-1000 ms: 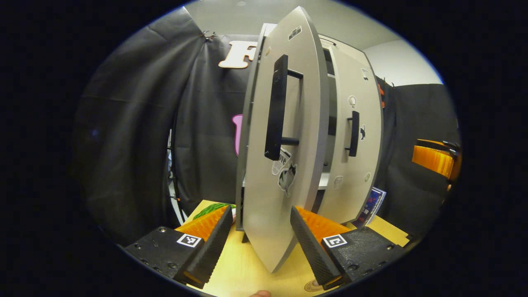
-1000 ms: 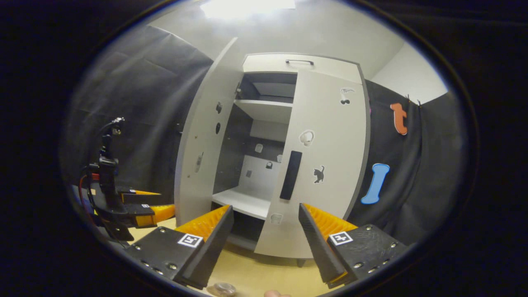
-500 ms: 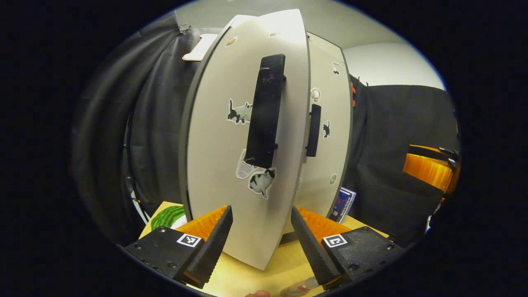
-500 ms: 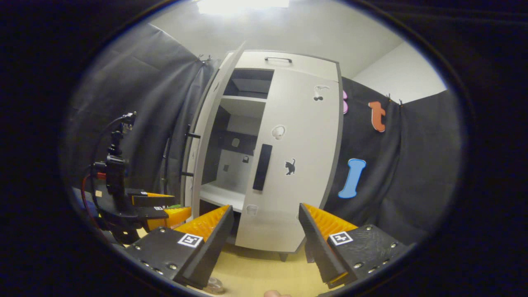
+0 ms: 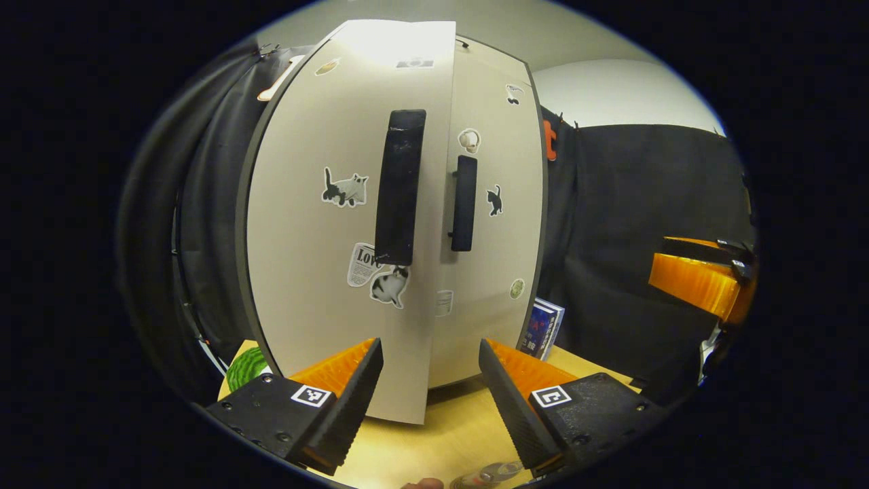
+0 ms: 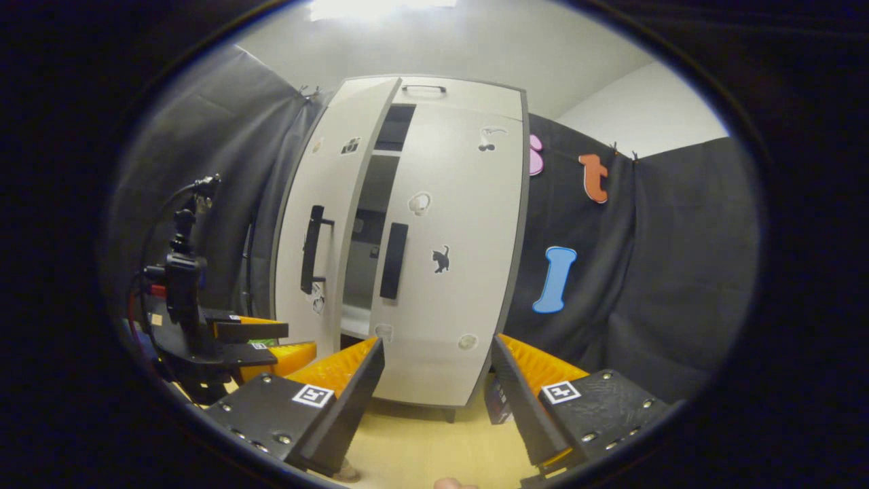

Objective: Grasp the bottle in the cabinet with the left hand and place it on the coaster, then close the right door with the right hand and the left door with the left hand.

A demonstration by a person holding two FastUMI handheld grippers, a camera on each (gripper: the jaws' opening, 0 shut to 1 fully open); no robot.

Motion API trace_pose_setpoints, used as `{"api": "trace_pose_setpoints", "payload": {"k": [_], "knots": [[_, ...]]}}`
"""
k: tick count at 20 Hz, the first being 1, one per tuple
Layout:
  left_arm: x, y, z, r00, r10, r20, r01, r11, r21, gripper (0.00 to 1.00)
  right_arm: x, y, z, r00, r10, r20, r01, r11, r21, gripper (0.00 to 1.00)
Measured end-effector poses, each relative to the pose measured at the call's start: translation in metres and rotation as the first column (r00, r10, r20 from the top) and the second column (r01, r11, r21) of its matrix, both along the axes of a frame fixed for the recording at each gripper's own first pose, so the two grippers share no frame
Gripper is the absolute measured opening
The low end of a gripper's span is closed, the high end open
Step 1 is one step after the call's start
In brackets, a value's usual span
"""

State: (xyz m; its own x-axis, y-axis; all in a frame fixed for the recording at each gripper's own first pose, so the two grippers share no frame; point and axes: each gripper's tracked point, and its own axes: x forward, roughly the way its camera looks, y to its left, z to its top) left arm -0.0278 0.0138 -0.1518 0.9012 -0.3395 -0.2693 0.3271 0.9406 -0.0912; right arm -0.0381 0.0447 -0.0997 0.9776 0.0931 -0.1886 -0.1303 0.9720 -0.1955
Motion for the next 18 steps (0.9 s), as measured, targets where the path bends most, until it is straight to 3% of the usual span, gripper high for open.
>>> {"api": "trace_pose_setpoints", "payload": {"k": [9,18], "knots": [[0.013,-0.027,0.024,0.998,0.054,0.043,-0.056,0.998,0.042,0.94,0.019,-0.041,0.007,1.000,0.009,-0.005,-0.009,1.000,-0.011,0.96],[0.031,-0.087,0.103,0.975,0.176,0.138,-0.177,0.984,-0.012,0.92,0.059,-0.118,0.053,0.995,0.007,0.095,-0.007,1.000,0.008,0.95]]}}
